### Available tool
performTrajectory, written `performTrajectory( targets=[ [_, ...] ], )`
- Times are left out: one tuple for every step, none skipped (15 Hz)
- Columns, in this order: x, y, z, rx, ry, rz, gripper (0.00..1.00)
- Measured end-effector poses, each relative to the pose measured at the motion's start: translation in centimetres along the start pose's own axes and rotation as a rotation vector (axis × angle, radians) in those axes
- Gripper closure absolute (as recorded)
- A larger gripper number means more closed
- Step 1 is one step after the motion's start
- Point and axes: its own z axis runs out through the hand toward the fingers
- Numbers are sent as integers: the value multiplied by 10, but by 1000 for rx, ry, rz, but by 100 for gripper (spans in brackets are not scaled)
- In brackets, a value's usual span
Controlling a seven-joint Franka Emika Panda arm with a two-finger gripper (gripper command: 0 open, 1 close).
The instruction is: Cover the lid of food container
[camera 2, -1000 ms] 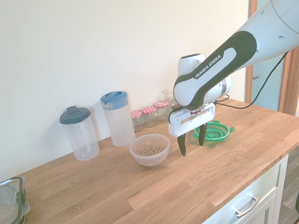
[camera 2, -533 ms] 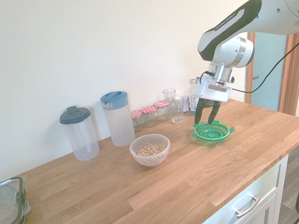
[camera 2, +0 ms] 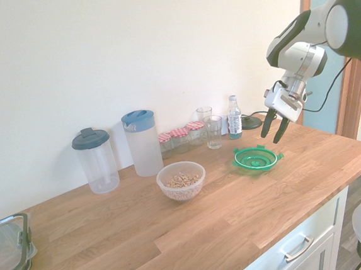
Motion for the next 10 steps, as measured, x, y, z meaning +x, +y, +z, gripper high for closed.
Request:
performTrajectory(
  targets=[
    [13, 4, 4, -1, -4, 8, 0],
    [24, 9, 5, 3, -6, 13, 0],
    [34, 14, 6, 6, -10, 18, 0],
    [42, 20, 6, 11, -14, 23, 0],
    [49, 24, 7, 17, -21, 27, 0],
    [54, 28, 10, 21, -27, 28, 0],
    [59, 29, 16, 31, -35, 28, 0],
    [62, 27, 22, 38, -45, 24, 0],
    [64, 23, 27, 43, -57, 20, 0],
    [65, 18, 32, 51, -70, 13, 0]
  ],
)
